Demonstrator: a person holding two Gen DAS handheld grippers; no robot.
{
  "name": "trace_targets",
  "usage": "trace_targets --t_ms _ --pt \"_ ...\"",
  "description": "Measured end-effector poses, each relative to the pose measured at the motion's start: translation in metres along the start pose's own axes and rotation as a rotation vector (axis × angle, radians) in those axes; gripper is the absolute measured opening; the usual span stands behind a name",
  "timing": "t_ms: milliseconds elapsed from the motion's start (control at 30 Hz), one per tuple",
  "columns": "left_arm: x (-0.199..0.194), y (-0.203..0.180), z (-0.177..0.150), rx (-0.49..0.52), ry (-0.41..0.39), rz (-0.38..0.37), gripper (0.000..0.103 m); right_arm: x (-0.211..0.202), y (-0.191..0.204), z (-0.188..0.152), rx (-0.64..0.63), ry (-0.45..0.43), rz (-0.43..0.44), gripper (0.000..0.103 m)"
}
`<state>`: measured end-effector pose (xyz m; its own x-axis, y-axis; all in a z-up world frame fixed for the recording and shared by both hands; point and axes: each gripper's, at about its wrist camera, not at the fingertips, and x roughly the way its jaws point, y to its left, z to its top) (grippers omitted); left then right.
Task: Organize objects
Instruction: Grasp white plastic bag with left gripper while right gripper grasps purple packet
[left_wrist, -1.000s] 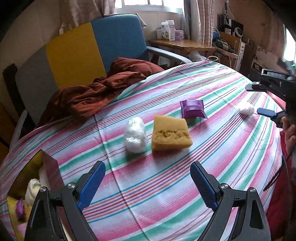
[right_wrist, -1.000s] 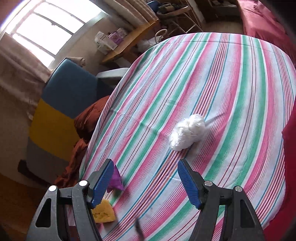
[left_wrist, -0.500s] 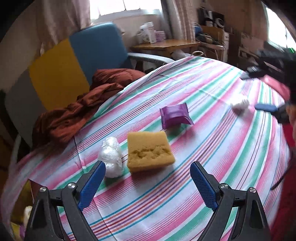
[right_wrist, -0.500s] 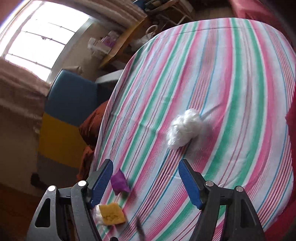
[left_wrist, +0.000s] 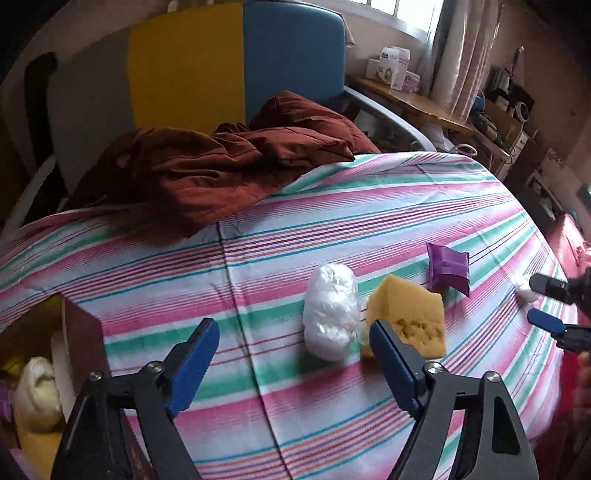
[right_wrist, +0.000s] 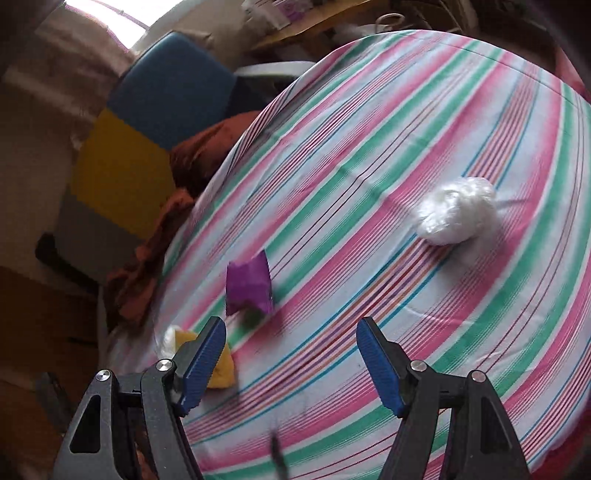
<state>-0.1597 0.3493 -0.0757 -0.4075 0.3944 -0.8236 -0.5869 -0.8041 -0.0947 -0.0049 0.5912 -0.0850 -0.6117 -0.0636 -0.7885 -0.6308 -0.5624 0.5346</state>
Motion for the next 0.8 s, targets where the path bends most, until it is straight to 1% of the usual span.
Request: trace_targets --t_ms 100,167,233,367,433,500,667,800 --pt "0.008 -0.006 0.007 0.019 0.005 -0.015 0.082 0.007 0.001 0.002 -0.005 0.009 -0.014 0.074" --pt "0.017 -0.012 0.013 0.049 0.004 0.004 0.08 0.008 -0.001 0.003 -0.001 0.011 -0.022 0.074" --pt "0.03 -0.016 0.018 0.069 0.03 -0.002 0.067 0.009 -0.002 0.003 0.003 0.016 -0.027 0.074" --pt "0.052 -0.016 0.023 0.082 0.086 -0.001 0.057 0.009 -0.003 0.003 -0.006 0.02 -0.044 0.074" --pt "0.061 -0.016 0.019 0.089 0.113 0.001 0.038 0.011 -0.001 0.003 -0.013 0.027 -0.052 0.074" --pt "0.059 -0.015 0.016 0.097 0.093 0.009 0.038 0.013 0.0 0.002 -0.02 0.033 -0.057 0.074" --pt "0.054 -0.013 0.007 0.096 0.084 0.017 0.037 0.016 0.002 0.003 -0.032 0.036 -0.083 0.074" --pt "0.049 -0.012 -0.001 0.101 0.085 0.023 0.037 0.021 0.017 -0.003 -0.126 0.051 -0.124 0.074"
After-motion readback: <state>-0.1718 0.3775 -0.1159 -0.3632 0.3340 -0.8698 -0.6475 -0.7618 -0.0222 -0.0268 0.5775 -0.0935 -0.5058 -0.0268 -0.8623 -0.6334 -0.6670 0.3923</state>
